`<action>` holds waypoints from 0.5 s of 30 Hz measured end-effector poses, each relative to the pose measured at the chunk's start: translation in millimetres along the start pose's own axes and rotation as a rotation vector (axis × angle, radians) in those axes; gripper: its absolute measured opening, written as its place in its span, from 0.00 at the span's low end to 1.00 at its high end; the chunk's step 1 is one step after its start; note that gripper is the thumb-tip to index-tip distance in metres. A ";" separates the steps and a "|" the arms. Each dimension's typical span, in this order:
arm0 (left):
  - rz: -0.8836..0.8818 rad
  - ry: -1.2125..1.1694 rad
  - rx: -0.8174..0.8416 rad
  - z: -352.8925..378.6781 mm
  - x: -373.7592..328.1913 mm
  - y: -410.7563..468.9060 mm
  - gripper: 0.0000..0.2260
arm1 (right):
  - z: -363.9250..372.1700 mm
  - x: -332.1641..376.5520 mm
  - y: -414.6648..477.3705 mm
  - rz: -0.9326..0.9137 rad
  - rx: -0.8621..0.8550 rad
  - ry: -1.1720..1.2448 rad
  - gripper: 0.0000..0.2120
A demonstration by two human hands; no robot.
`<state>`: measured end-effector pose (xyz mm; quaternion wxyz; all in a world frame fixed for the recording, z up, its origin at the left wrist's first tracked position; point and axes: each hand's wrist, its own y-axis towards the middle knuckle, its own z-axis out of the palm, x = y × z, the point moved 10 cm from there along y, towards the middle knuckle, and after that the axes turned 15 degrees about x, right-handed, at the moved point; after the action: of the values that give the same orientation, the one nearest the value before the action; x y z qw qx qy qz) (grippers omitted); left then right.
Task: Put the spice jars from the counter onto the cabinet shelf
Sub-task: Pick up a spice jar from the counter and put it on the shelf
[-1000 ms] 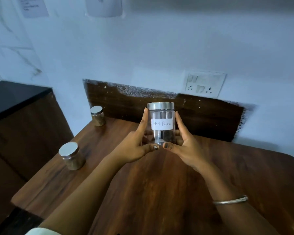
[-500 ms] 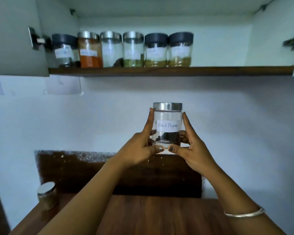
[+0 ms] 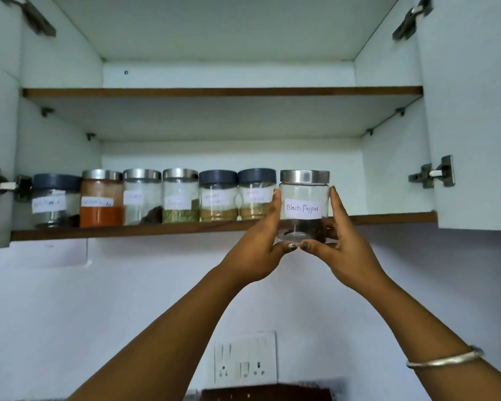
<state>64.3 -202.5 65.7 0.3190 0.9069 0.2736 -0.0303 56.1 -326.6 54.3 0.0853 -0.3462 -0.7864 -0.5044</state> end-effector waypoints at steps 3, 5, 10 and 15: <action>-0.002 0.063 -0.047 -5.0 1.8 28.9 0.39 | -19.7 -11.8 22.0 0.020 -0.002 -0.070 0.49; -0.026 0.178 -0.083 -6.4 3.4 43.8 0.39 | -30.1 -19.8 34.2 0.029 -0.014 -0.118 0.50; -0.070 0.300 -0.122 0.4 18.6 67.0 0.37 | -40.2 -38.5 56.5 0.052 -0.008 -0.243 0.50; -0.088 0.254 -0.171 2.8 35.7 74.3 0.35 | -40.4 -54.6 68.3 0.074 0.001 -0.293 0.45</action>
<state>133.3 -235.2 97.0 0.3564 0.8601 0.3527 0.0939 131.2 -368.9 97.3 -0.0114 -0.4447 -0.7774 -0.4446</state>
